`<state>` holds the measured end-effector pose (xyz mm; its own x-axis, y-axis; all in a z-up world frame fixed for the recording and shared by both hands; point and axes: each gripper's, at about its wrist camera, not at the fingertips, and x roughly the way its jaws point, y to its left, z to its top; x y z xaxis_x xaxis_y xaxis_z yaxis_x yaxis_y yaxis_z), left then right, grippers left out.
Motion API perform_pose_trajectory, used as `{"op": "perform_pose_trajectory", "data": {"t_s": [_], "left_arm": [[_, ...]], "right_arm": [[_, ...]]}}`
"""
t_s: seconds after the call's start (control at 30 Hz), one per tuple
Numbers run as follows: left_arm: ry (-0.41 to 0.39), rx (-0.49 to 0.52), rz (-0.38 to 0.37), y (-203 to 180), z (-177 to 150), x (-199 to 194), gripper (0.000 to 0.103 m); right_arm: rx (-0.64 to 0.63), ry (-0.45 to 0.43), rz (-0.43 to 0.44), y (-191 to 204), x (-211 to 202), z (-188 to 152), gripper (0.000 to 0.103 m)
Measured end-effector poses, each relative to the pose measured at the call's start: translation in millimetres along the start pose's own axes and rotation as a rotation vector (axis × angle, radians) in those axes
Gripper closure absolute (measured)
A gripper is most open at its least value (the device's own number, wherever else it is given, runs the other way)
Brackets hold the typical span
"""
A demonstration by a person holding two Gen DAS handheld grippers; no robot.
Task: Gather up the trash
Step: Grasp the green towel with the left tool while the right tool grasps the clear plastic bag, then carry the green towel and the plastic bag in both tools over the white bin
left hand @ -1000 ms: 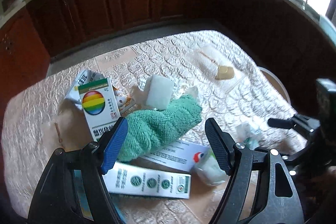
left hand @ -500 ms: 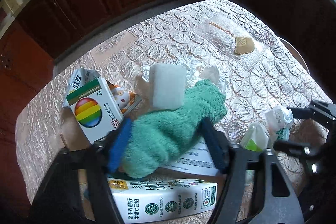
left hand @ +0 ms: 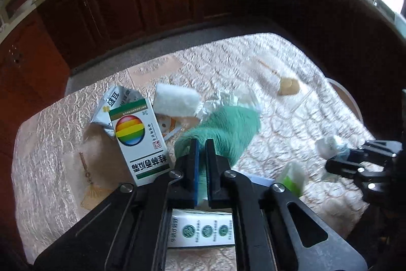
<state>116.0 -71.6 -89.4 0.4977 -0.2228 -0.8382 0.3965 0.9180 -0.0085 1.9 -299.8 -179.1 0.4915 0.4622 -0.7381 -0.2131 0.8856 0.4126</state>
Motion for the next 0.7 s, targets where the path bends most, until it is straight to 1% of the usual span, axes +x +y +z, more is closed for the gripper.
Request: {"op": "perform_pose_trajectory", "data": {"t_s": [0.03, 0.13, 0.17, 0.23, 0.27, 0.3, 0.33, 0.37, 0.4, 0.43, 0.57, 0.6, 0.63, 0.67, 0.7], "left_arm": [[-0.007, -0.005, -0.014, -1, 1, -4, 0.103], [-0.024, 0.010, 0.008, -5, 0, -9, 0.103], [-0.025, 0.013, 0.003, -6, 2, -6, 0.103], [-0.016, 0.010, -0.034, -6, 2, -2, 0.101], [-0.013, 0.015, -0.024, -7, 2, 0, 0.097], [-0.011, 0.024, -0.008, -8, 2, 2, 0.081], [-0.009, 0.036, 0.011, -8, 2, 5, 0.069], [-0.004, 0.057, 0.035, -10, 1, 9, 0.049], [-0.008, 0.066, 0.039, -10, 1, 11, 0.044], [-0.007, 0.075, 0.041, -10, 1, 13, 0.044], [0.080, 0.130, 0.096, -12, 0, 39, 0.044], [0.091, 0.132, 0.102, -12, -1, 43, 0.044], [0.092, 0.130, 0.099, -12, -2, 45, 0.044], [0.096, 0.116, 0.077, -10, -4, 47, 0.045], [0.098, 0.107, 0.068, -9, -5, 47, 0.048]], "right_arm": [[-0.009, -0.006, -0.007, 2, -2, 1, 0.080], [-0.022, -0.022, -0.031, 3, -7, 5, 0.080], [-0.018, -0.024, -0.033, 2, -9, 6, 0.080], [-0.008, -0.025, -0.029, -1, -11, 6, 0.080], [-0.006, -0.025, -0.029, -2, -11, 5, 0.080], [-0.004, -0.024, -0.029, -3, -12, 4, 0.080], [-0.001, -0.021, -0.025, -4, -12, 3, 0.080], [0.002, -0.014, -0.018, -5, -11, 2, 0.080], [0.004, -0.010, -0.016, -6, -10, 1, 0.080], [0.003, -0.008, -0.016, -6, -10, 0, 0.080], [-0.002, 0.010, -0.014, -4, -5, -1, 0.080], [-0.001, 0.013, -0.012, -5, -4, -1, 0.080], [0.000, 0.016, -0.012, -5, -3, -1, 0.080], [0.000, 0.018, -0.013, -5, -2, -2, 0.080], [-0.001, 0.022, -0.014, -5, -1, -2, 0.080]]}}
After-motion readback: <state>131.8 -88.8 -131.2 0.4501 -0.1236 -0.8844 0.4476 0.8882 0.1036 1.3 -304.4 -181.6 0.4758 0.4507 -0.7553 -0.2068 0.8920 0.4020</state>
